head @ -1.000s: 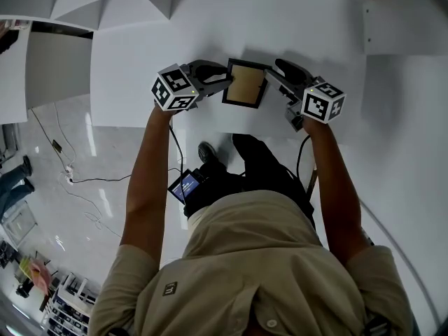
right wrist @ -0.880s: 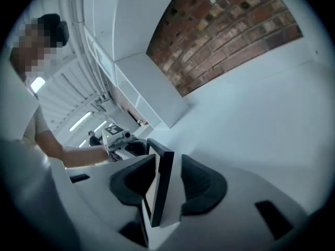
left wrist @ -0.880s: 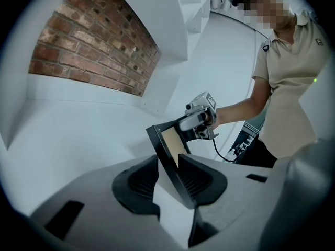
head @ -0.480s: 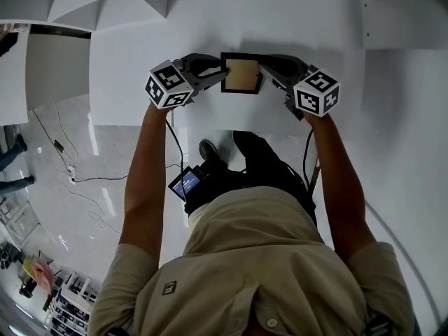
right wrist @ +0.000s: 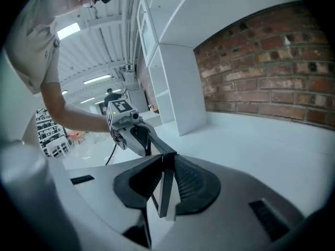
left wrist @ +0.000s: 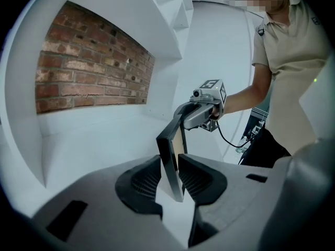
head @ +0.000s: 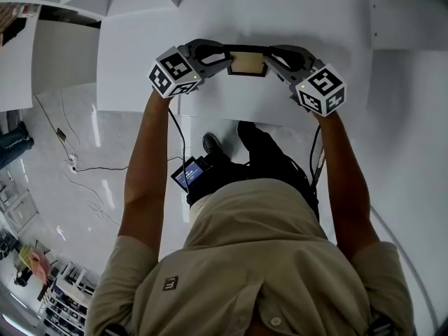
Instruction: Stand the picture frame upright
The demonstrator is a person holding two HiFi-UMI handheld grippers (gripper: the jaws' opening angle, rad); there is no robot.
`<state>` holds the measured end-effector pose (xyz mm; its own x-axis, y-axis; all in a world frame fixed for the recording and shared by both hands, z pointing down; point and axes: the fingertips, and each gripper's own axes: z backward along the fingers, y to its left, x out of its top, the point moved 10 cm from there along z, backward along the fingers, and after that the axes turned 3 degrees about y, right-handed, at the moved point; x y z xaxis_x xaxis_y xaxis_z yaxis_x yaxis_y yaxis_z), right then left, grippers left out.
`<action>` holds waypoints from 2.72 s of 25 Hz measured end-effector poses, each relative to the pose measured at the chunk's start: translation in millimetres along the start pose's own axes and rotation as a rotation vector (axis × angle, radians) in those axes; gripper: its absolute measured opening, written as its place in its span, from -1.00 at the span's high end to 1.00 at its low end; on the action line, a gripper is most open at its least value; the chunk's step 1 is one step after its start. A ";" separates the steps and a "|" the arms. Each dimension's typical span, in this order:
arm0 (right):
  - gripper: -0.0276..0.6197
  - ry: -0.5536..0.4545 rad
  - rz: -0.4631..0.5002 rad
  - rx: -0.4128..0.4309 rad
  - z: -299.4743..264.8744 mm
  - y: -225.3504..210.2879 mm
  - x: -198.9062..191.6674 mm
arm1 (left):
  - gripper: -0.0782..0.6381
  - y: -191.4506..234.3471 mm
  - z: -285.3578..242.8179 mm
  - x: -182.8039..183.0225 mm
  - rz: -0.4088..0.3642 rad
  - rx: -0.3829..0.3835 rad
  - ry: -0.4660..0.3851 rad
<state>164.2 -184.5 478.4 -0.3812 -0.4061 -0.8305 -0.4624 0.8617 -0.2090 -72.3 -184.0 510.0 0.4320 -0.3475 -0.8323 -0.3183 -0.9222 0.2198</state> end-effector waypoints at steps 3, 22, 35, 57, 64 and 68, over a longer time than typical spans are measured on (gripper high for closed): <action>0.69 0.022 0.053 0.014 -1.0 12.3 2.2 | 0.48 -8.2 3.7 1.5 -0.031 -0.003 0.011; 0.69 0.084 0.165 -0.004 -0.6 60.0 -1.8 | 0.48 -42.6 36.3 -19.6 -0.093 -0.001 0.039; 0.69 0.153 0.213 -0.024 10.8 85.1 -12.7 | 0.49 -79.2 24.9 -10.2 -0.227 -0.016 0.113; 0.45 0.192 0.219 -0.001 11.3 90.7 -22.2 | 0.49 -90.1 24.0 -9.4 -0.253 -0.023 0.106; 0.44 0.192 0.222 0.005 10.2 89.5 -23.0 | 0.49 -90.3 23.4 -9.2 -0.261 -0.019 0.114; 0.42 0.193 0.225 0.008 11.4 90.7 -20.5 | 0.49 -92.8 27.2 -7.3 -0.267 -0.018 0.113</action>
<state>139.2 -94.6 470.6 -0.6187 -0.2546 -0.7432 -0.3434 0.9385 -0.0357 -68.9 -91.2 481.9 0.5903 -0.1076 -0.8000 -0.1659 -0.9861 0.0103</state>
